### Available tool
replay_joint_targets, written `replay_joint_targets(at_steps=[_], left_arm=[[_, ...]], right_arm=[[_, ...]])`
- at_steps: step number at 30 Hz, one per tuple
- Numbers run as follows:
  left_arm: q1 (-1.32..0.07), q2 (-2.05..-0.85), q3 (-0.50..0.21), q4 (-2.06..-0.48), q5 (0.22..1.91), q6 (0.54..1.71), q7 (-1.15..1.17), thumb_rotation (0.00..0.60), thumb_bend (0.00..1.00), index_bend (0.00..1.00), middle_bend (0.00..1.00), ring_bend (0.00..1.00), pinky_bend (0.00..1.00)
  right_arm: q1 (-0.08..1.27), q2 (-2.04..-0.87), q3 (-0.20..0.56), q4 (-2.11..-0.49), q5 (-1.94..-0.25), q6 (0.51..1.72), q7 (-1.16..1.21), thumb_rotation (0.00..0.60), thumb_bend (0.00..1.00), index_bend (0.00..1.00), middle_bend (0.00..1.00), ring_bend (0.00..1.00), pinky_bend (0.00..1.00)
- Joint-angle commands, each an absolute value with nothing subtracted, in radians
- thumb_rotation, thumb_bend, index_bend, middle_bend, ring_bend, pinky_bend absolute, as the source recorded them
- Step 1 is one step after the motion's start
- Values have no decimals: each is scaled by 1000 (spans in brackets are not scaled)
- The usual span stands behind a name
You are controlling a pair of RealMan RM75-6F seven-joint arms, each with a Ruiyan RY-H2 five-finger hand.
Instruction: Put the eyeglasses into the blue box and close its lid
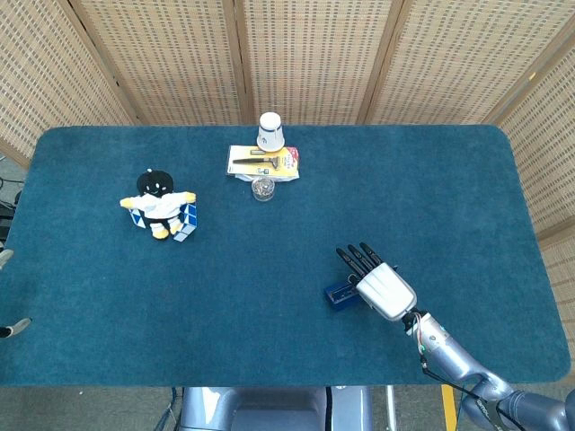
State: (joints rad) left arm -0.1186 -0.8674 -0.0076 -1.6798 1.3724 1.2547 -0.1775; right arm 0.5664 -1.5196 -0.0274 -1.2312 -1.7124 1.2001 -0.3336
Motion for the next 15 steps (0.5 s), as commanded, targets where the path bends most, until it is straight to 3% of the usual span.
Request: replay_joint_targets(at_steps=[1,11,12,15], left_arm=[[-120,-868,-8,-1679,1370,1252,-177,600,0,0,0,0,0],[-125,-869,-10,-1676,1361,1241,-175,600,0,0,0,0,0],[-125,-869,-10,-1677,1360,1240,-175,600,0,0,0,0,0],[-125,-869,-11,-1677,1359,1240,-173,600,0,0,0,0,0]], right_arm=[[580,-1522,-19,-1224,-1696,1170,-345,600,543,652,36,0,100],[599,-1525,-12,-1219,-1666,1109,-361,600,532,637,36,0,100],[600,-1526,-11,-1218,-1664,1105,-363,600,516,609,35,0,100],[605,-1529,-12,-1217,-1659,1090,-370,600,426,347,15,0,101]])
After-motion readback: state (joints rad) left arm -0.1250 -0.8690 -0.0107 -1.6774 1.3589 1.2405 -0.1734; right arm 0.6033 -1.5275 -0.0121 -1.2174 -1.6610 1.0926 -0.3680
